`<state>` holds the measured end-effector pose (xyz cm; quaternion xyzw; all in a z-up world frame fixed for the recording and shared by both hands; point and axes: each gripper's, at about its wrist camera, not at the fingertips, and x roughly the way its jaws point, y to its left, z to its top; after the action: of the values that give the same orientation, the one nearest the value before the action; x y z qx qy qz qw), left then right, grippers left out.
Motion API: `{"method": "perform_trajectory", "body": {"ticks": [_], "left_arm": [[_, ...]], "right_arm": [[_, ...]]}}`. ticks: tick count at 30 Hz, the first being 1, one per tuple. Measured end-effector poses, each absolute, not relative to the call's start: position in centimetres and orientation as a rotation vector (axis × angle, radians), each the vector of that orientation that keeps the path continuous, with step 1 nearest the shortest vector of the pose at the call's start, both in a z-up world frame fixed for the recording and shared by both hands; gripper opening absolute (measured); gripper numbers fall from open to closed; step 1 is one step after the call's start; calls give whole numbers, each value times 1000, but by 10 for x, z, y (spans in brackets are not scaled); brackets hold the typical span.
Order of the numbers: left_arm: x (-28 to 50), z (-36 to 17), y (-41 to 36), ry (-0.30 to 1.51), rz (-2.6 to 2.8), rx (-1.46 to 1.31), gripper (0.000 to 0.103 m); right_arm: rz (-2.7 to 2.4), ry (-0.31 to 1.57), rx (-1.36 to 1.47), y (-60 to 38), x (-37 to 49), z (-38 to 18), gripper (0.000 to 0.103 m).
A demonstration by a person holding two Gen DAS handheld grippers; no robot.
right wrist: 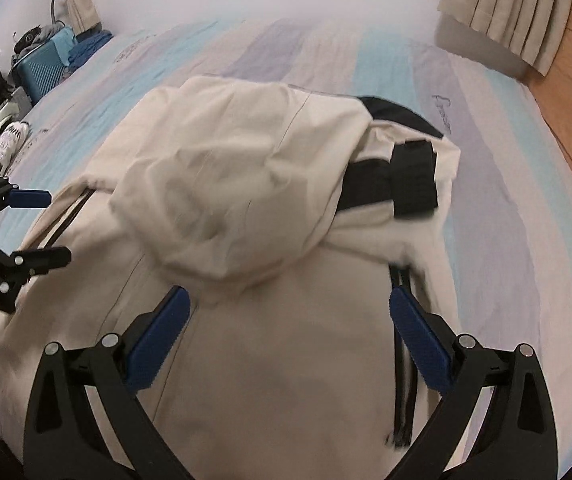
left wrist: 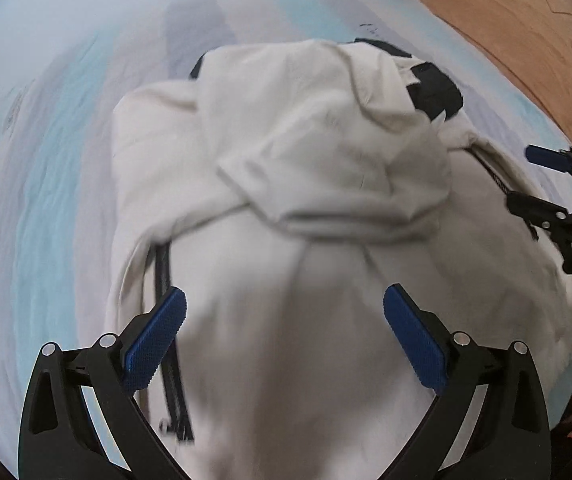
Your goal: Fold large clothes
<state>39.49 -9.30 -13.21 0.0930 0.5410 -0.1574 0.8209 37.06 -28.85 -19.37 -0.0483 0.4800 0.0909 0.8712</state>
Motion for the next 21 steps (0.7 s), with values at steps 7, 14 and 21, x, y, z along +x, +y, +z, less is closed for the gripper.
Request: {"method": "perform_trajectory", "body": {"ticks": [7,14,21], "left_arm": [[346,-123,-63,1159,-329,187,97],[282,-127,-38,1193,-302,187,97],[228,-141,-6,1242,-189,52,96]], "right_arm": [[79,1044,-115,-295,293,-177,96],[9,1136,-93,-327,227,-197,96],[9,1162,-102,-350,205,-207,96]]}}
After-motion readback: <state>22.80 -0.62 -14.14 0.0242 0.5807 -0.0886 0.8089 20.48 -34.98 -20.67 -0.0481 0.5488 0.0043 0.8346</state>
